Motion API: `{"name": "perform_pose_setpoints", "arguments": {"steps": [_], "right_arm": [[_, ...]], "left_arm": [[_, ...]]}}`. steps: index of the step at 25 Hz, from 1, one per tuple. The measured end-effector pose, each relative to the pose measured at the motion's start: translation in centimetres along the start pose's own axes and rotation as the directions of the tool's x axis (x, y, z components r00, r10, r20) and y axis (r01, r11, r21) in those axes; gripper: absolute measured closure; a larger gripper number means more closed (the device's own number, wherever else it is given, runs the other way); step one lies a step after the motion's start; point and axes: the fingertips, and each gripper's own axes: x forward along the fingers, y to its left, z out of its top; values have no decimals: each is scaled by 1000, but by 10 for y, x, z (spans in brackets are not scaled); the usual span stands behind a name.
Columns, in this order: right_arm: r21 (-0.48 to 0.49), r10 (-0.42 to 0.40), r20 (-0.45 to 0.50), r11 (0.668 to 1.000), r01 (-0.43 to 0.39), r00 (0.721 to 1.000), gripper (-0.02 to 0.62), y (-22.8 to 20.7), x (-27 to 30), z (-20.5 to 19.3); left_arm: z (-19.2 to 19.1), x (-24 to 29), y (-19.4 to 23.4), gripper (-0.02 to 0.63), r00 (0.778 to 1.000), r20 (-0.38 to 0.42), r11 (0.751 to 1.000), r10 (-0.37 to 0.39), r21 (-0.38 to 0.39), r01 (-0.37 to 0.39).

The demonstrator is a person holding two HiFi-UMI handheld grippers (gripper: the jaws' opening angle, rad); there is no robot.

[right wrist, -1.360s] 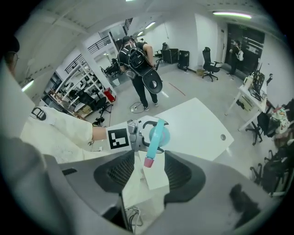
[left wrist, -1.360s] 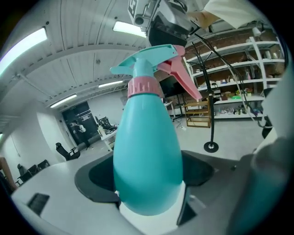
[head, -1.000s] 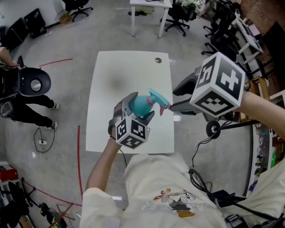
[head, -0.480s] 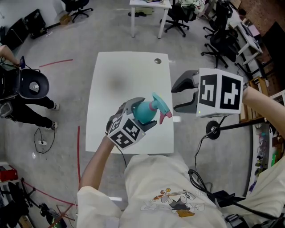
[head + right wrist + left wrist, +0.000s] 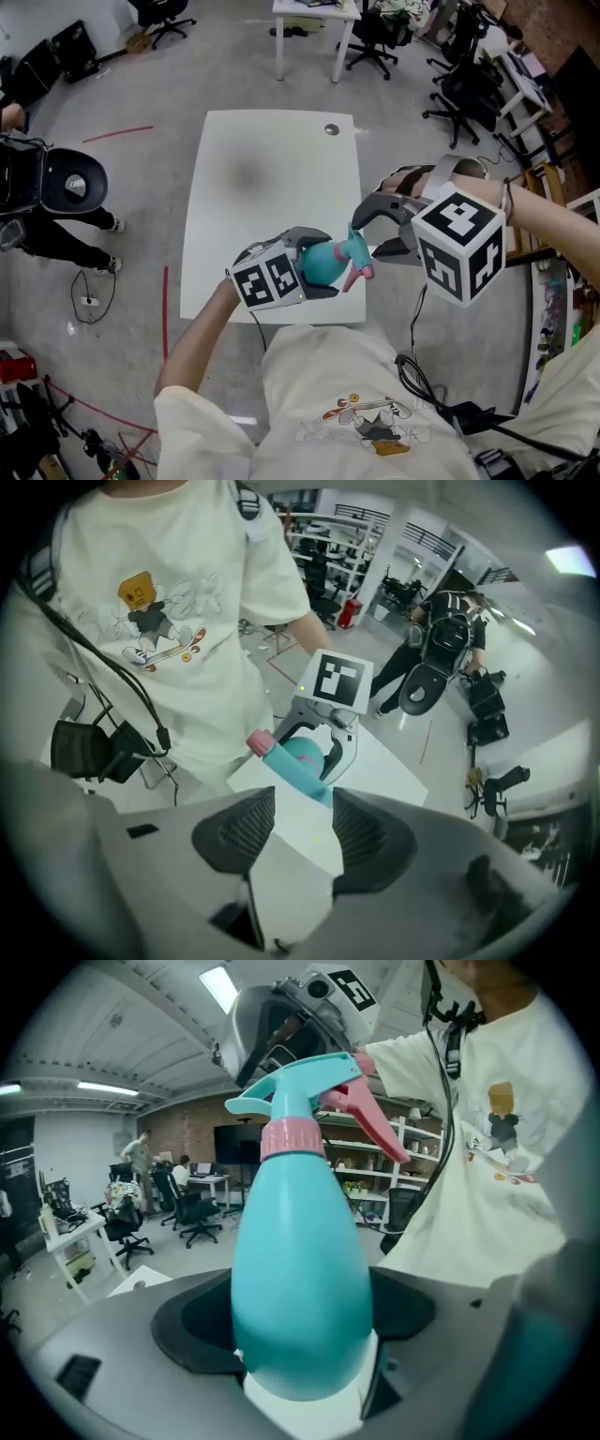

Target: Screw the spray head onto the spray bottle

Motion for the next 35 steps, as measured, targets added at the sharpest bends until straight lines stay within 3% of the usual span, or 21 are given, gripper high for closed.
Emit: {"name": "perform_pose_setpoints", "arguments": {"steps": [8,13,16,19,23,30,35], "right_arm": [[-141,61,54,989,-53,997,403,11,3,21],[-209,110,47,973,-98,993,405,29,8,26],[-229,132,50,966,-118,990,411,33,9,29],[-247,149,55,960,-131,987,463,36,11,30],[-242,171,54,958,-153,984,465,39,15,30],[-127,173,36,978,-167,984,468,30,22,18],[-26,189,76,982,-187,979,468,33,23,17]], "left_arm": [[13,2,-28,195,974,23,973,-226,59,225],[27,2,-40,195,956,26,953,-292,96,289],[28,1,-42,195,954,13,949,-301,107,298],[27,3,-43,195,953,-4,947,-302,117,301],[23,7,-45,195,953,-9,946,-303,120,302],[21,10,-29,195,977,20,976,-211,50,210],[20,15,-30,195,990,24,990,-142,10,142]]}}
